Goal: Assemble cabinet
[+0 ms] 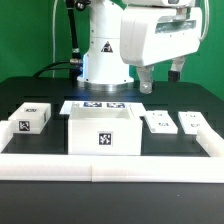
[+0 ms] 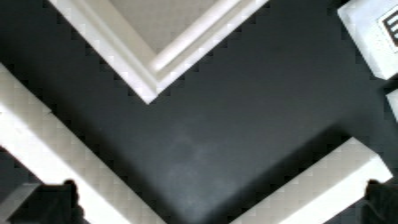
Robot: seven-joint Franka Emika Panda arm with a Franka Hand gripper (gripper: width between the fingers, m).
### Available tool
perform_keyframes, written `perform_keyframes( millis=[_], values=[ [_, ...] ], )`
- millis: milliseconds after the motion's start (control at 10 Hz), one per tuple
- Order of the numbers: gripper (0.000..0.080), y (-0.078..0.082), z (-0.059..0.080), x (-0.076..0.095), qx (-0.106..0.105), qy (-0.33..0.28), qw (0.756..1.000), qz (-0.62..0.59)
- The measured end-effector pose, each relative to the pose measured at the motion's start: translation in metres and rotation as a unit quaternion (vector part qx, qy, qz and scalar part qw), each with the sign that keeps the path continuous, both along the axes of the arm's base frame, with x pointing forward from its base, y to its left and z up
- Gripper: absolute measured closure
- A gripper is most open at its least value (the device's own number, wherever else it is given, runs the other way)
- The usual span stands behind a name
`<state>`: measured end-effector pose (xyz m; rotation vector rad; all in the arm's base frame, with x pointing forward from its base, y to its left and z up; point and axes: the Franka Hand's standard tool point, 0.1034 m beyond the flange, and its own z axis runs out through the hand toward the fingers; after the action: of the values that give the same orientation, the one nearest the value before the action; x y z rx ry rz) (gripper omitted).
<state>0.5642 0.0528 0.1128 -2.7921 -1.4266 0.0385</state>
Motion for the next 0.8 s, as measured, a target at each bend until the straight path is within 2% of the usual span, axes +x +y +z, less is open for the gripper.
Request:
perform_keyframes(
  millis=[100, 300, 500, 800],
  values=[
    [0.0002, -0.015, -0.008, -0.004, 0.001, -0.009, 0.998, 0.057],
    [0.0002, -0.028, -0.013, -0.01, -0.002, -0.01, 0.991, 0.131],
    [0.0002, -0.035, -0.013, -0.011, -0.01, 0.009, 0.985, 0.174],
    [0.0002, -0.035, -0.013, -0.01, -0.009, 0.008, 0.985, 0.171]
  ],
)
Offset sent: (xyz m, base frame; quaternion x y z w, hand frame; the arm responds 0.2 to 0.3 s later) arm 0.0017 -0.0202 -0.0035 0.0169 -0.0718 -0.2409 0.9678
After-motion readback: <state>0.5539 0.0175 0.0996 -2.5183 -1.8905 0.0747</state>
